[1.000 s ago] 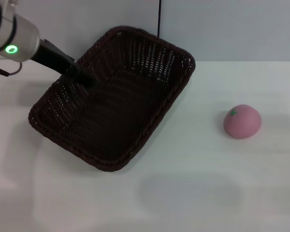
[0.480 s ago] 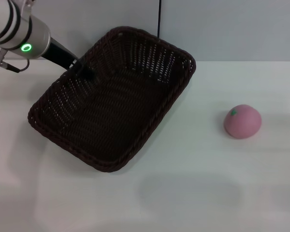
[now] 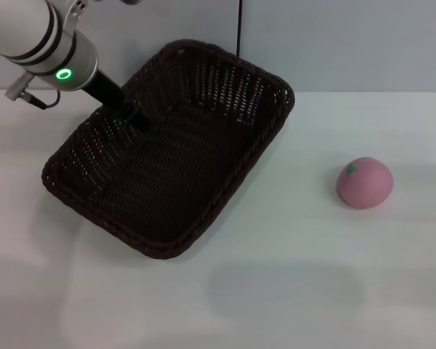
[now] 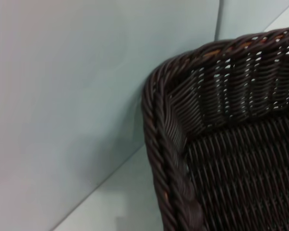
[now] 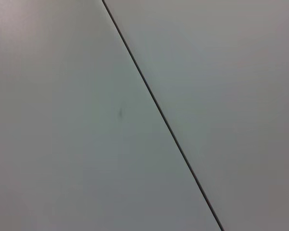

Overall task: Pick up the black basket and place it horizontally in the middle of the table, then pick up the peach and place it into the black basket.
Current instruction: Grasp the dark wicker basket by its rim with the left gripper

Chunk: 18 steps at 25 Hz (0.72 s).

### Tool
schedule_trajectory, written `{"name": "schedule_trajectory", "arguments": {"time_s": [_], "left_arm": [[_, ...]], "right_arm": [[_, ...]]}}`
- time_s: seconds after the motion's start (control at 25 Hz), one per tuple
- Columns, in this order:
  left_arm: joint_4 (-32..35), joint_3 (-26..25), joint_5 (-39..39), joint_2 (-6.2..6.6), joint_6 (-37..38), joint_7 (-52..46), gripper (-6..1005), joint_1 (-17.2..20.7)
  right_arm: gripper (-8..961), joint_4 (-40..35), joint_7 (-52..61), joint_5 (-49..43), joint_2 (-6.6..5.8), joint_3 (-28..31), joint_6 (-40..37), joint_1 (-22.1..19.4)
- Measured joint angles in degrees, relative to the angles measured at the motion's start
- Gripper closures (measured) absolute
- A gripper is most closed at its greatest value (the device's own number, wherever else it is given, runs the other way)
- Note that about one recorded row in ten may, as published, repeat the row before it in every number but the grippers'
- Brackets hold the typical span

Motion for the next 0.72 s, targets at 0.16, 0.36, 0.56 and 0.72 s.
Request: {"name": "schedule_trajectory", "arguments": {"time_s": [0.16, 0.36, 0.56, 0.72], "left_arm": [[0.1, 0.2, 0.5, 0.00, 0.0, 0.0, 246, -0.4], [-1.7, 0.5, 2.6, -0.10, 0.3, -1.0, 252, -2.2], [-4.0, 0.6, 2.7, -0.15, 0.0, -1.8, 354, -3.4], [-4.9, 0.7, 2.7, -0.17, 0.0, -2.2, 571, -4.0]], "right_arm": [[220, -1.1, 0.0, 0.0, 0.00, 0.2, 0.0, -0.2], [221, -3.6, 0.0, 0.0, -0.06, 0.8, 1.7, -0.3], [221, -5.3, 0.2, 0.0, -0.24, 0.8, 3.6, 0.0], [221, -6.5, -0.1, 0.0, -0.34, 0.8, 5.3, 0.4]]}}
